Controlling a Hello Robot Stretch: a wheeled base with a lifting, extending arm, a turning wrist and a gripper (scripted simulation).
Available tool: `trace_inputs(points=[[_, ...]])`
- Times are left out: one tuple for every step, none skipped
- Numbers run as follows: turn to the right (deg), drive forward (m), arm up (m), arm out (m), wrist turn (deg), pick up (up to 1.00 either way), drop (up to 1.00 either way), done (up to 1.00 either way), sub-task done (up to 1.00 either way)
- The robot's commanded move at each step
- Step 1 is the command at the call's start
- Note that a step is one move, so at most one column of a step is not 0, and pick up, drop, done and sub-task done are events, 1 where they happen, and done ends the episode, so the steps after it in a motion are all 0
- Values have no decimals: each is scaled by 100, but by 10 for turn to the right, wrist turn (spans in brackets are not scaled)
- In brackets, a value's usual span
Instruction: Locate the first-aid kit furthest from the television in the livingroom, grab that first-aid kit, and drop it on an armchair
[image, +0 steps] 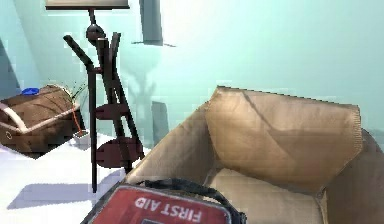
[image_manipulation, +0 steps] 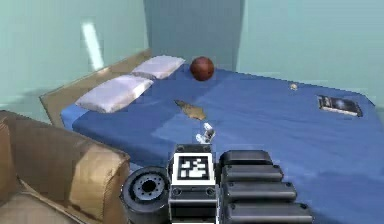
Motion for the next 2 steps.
trace_inputs(points=[[450, 0, 0, 0, 0, 0, 0, 0, 0], [450, 0, 0, 0, 0, 0, 0, 0, 0]])
